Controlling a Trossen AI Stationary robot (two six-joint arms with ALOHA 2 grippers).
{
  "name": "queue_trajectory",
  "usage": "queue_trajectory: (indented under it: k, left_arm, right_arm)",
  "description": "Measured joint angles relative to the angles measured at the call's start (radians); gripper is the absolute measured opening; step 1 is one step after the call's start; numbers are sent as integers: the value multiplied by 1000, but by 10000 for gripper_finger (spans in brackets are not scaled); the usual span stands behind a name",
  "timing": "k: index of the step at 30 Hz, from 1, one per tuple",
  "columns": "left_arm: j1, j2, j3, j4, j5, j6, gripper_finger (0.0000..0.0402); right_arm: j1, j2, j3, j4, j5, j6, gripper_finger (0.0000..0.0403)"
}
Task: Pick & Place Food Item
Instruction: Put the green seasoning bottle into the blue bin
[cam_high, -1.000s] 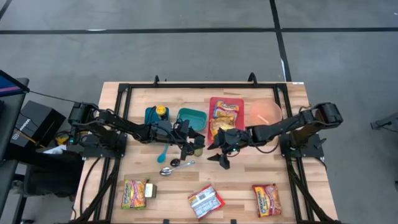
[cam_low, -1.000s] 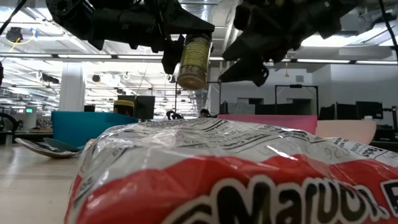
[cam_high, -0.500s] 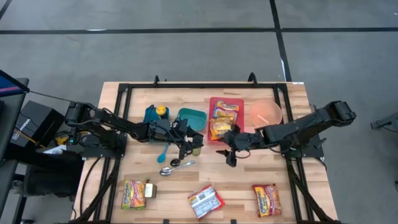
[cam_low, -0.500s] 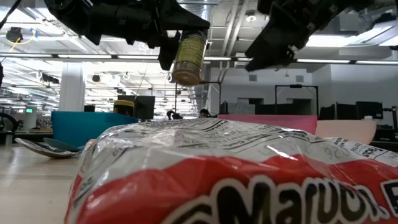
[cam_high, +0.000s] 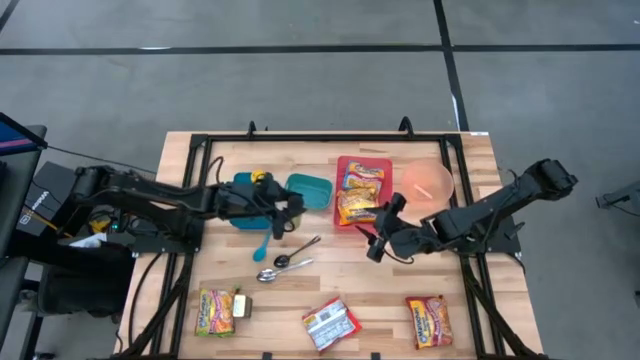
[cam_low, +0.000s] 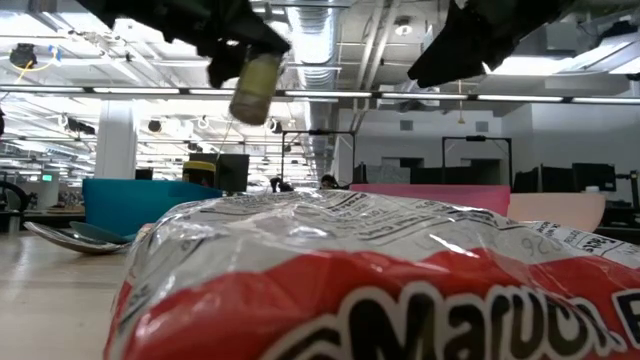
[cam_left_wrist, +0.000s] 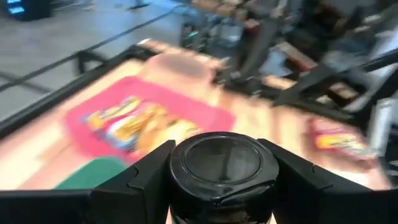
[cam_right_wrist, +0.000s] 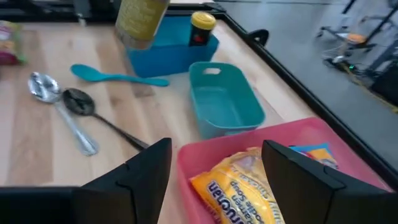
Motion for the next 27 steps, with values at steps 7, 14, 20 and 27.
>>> queue_trajectory:
  k: [7, 14, 20, 27]
  left_arm:
    - [0, -84, -89, -34, -129, -2, 197]
    - [0, -190, -199, -25, -246, -29, 202]
    - [0, -279, -295, 7, -323, -31, 197]
    - [0, -339, -386, 41, -437, -56, 201]
  right_arm:
    - [5, -3, 0, -2, 73, 19, 245]
    - [6, -3, 0, 1, 78, 20, 245]
    - [6, -3, 0, 5, 81, 30, 245]
    - [6, -3, 0, 5, 100, 35, 245]
